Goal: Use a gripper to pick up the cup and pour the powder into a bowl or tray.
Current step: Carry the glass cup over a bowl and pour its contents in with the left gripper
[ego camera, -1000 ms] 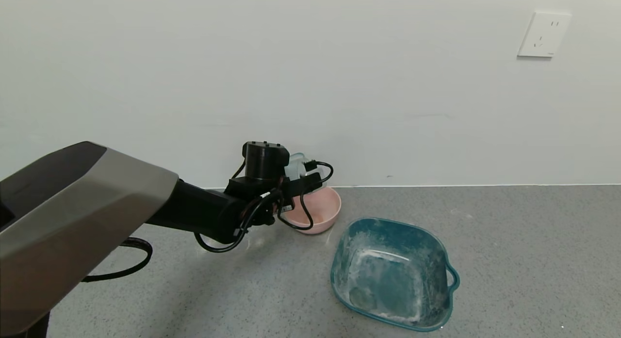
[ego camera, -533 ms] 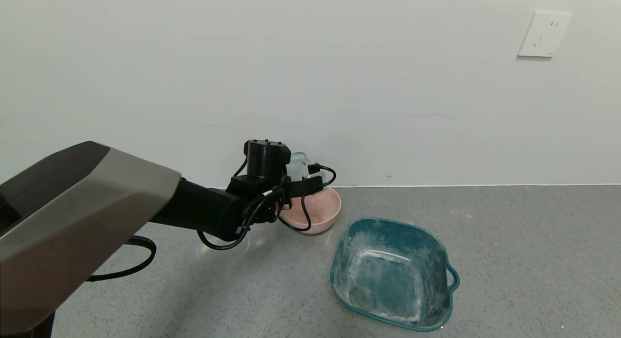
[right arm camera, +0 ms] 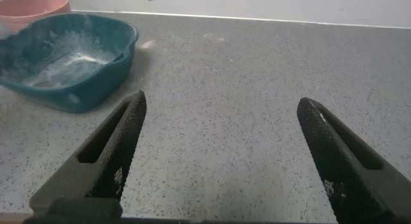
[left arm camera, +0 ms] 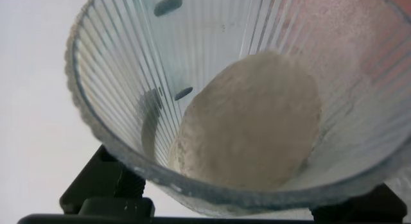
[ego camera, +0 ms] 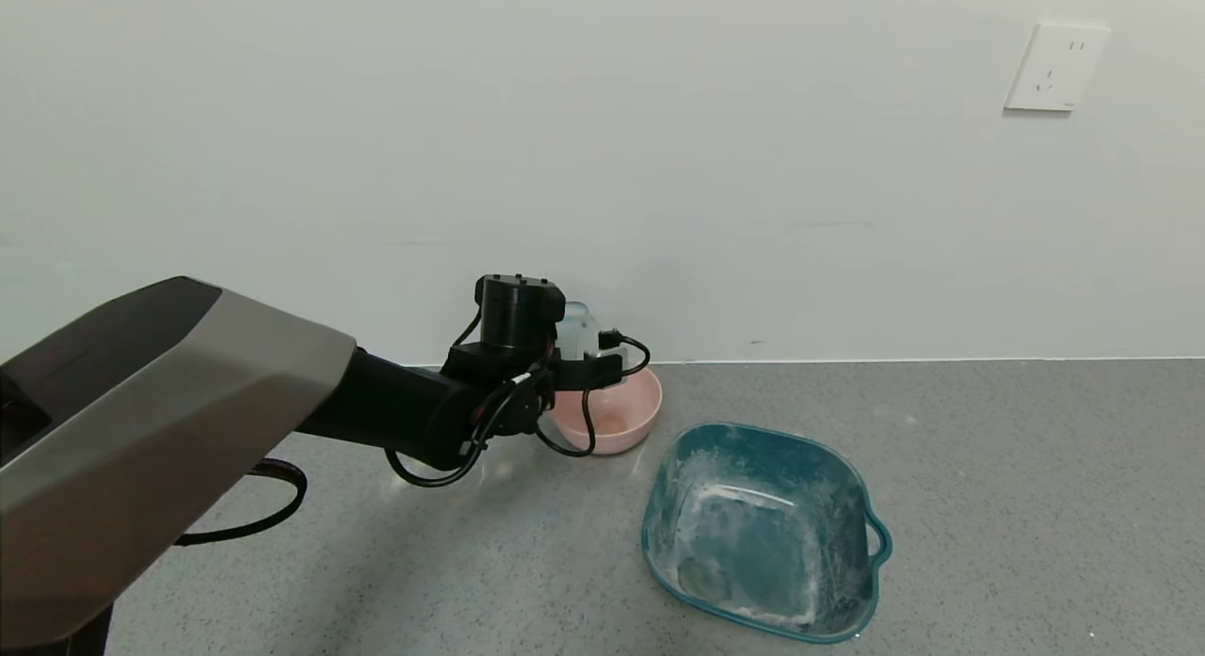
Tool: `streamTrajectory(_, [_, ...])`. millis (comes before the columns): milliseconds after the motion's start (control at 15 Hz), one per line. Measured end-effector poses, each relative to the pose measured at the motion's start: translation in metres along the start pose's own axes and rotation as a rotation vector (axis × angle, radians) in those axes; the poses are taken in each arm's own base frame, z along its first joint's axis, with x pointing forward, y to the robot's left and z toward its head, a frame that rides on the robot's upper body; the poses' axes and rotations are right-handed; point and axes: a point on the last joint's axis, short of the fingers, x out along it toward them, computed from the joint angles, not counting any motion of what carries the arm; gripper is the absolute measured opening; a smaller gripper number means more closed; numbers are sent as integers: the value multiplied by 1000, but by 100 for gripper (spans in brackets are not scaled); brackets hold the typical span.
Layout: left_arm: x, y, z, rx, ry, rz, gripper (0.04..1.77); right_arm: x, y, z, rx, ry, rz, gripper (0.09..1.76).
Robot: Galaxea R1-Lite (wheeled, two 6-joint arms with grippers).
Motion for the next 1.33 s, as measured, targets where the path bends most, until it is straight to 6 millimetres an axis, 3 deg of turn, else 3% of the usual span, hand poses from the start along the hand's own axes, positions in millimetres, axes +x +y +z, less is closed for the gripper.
streamTrajectory(1333, [-20, -5, 32, 251, 190, 39, 132, 0, 0, 0, 0, 0, 0, 171])
